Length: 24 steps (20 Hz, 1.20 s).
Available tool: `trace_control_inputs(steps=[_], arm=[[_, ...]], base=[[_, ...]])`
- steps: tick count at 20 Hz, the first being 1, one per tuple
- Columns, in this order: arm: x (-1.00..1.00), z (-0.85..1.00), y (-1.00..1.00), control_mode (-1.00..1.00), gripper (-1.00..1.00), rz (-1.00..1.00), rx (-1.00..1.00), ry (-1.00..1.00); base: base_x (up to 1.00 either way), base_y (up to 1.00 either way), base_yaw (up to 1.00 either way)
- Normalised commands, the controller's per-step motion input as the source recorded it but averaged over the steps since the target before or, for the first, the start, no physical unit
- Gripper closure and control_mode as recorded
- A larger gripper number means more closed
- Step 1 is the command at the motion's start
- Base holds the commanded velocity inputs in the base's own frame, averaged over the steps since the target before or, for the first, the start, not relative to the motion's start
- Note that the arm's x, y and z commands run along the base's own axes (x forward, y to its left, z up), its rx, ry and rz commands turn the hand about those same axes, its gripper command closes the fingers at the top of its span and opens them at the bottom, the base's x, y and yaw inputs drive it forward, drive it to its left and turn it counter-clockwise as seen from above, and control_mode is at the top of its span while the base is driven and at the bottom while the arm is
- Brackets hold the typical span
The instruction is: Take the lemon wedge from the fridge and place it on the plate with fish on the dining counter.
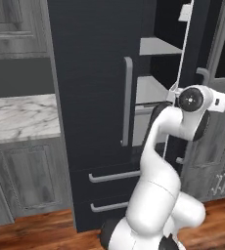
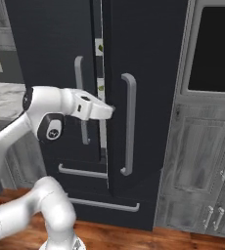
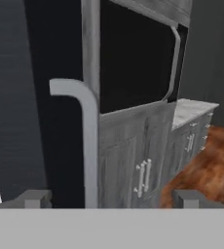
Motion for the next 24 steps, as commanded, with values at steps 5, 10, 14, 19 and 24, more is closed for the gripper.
trace_control_inputs(steps=[5, 10, 14, 19, 24], arm=[[-0.01, 0.05, 0.86, -1.0, -1.0, 0.07, 0.0, -0.1], [0.14, 0.04, 1.0, -1.0, -1.0, 0.03, 0.0, -0.06], [0.37, 0.08, 0.79, -1.0, -1.0, -0.03, 0.0, -0.08], [0.63, 0.0, 0.04, -1.0, -1.0, -0.33, 0.0, 0.07], [0.47, 0.0, -0.01, -1.0, -1.0, -0.34, 0.0, 0.04]], base=[[0.0, 0.0, 0.0], [0.0, 0.0, 0.0], [0.0, 0.0, 0.0], [0.0, 0.0, 0.0], [0.0, 0.0, 0.0]])
